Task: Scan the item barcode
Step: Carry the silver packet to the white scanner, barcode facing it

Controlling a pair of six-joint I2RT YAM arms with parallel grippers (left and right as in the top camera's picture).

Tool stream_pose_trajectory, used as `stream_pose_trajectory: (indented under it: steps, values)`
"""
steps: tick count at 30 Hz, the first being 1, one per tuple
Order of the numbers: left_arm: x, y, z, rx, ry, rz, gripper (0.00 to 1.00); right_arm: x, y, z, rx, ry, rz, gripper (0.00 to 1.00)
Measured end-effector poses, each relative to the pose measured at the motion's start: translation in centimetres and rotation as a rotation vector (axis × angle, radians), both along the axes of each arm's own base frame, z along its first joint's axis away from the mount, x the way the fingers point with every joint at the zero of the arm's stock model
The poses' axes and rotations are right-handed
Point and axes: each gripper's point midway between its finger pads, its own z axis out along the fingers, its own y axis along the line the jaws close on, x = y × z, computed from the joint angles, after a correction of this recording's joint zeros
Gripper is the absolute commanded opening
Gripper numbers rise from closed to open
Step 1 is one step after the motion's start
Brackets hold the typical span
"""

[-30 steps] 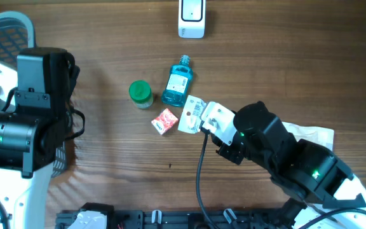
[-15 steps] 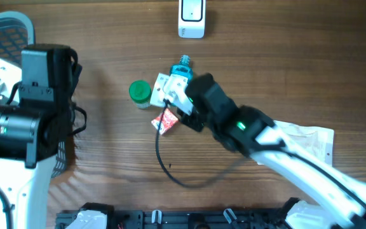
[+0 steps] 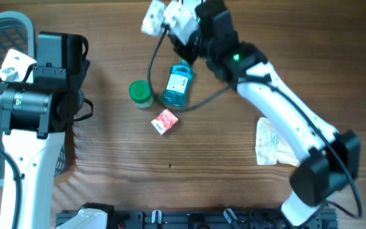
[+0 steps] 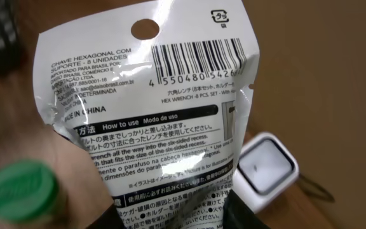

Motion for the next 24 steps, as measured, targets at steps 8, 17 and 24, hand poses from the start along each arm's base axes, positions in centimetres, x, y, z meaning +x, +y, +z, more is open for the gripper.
stream_pose_trajectory:
  steps: [8,17,24]
  values:
    - [-0.1,0.0,-0.3,0.003,0.02,0.0,1.0,3.9,2.6,1.4,0.452,0.1,0.123,0.04]
    - [-0.5,0.1,-0.5,0.005,0.038,0.0,1.0,5.4,-0.7,7.0,0.983,0.381,0.277,0.04]
    - [-0.4,0.1,-0.5,0.005,0.038,0.0,1.0,8.3,-2.2,-0.7,1.213,0.838,0.159,0.04]
